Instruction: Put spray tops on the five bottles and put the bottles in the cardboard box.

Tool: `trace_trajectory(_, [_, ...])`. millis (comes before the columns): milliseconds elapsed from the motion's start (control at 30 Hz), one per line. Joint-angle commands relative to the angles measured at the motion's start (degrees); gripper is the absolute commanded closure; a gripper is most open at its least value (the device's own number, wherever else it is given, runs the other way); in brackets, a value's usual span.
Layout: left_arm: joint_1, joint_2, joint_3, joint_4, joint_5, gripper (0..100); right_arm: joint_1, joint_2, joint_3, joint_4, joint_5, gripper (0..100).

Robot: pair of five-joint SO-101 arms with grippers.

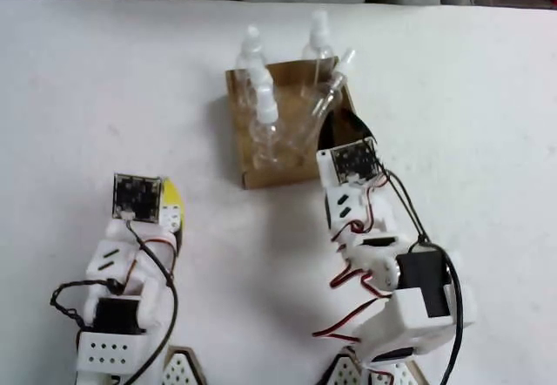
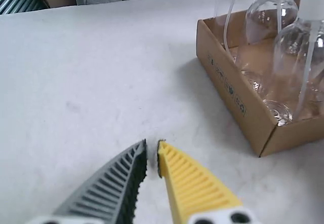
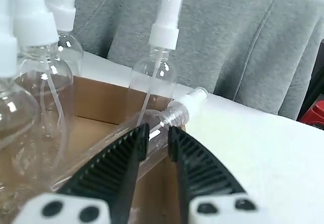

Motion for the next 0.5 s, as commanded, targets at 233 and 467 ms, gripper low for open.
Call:
trace_trajectory(233, [-0.4, -0.31, -0.18, -2.11, -0.62, 94, 1.19, -23.78, -8.79, 45.85, -10.2, 98.4])
trace_trajectory(467, [-0.4, -0.31, -0.18, -2.11, -0.62, 94, 1.1, -26.07, -22.77, 76.26, -11.34, 98.4])
